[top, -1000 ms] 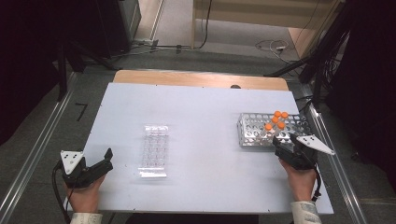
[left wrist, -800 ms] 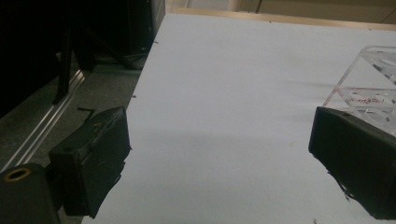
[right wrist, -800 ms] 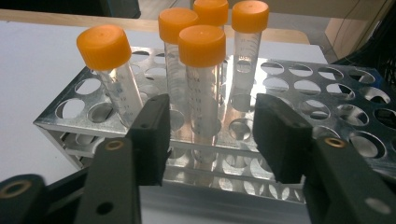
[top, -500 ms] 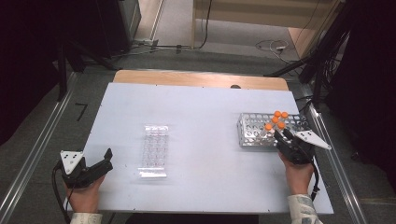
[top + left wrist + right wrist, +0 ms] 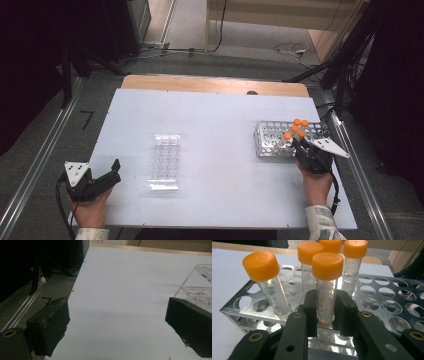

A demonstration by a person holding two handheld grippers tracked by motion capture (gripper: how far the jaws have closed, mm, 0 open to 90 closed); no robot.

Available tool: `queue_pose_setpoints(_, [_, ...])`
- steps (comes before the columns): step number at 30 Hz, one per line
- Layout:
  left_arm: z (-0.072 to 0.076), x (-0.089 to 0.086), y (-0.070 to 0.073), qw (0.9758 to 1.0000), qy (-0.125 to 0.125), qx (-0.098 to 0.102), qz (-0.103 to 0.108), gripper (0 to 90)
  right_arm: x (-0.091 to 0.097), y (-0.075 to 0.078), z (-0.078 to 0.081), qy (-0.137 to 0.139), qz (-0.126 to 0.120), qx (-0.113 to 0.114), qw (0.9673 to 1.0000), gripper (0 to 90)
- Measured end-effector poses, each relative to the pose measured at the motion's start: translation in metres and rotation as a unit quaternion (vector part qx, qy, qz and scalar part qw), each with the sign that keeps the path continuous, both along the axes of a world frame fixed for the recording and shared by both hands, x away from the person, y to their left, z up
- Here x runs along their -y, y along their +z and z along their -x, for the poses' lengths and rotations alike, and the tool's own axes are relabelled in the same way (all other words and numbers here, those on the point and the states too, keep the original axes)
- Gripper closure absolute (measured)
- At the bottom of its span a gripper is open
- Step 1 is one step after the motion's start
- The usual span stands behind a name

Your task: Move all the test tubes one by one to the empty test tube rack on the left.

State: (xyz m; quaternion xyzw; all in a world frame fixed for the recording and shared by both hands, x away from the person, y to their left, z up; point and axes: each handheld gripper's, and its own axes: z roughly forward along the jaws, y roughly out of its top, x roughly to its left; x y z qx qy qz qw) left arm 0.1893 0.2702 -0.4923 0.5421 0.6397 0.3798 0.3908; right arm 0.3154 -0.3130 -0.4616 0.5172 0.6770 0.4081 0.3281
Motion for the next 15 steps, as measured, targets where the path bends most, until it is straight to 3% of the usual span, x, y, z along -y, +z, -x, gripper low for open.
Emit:
queue_pose_setpoints(5, [-0.0001, -0.0003, -0.0001, 1.0000, 0.000, 0.000, 0.001, 5.7, 0.0003, 0.0004, 0.0005, -0.003, 0.001, 0.000, 1.0000, 71.4])
queue_pose_setpoints(15, [-0.0002, -0.0001, -0.0003, 1.0000, 0.000, -0.001, 0.002, 5.7, 0.0014, 0.0080, 0.0052, -0.007, -0.003, 0.025, 0.9997, 71.9])
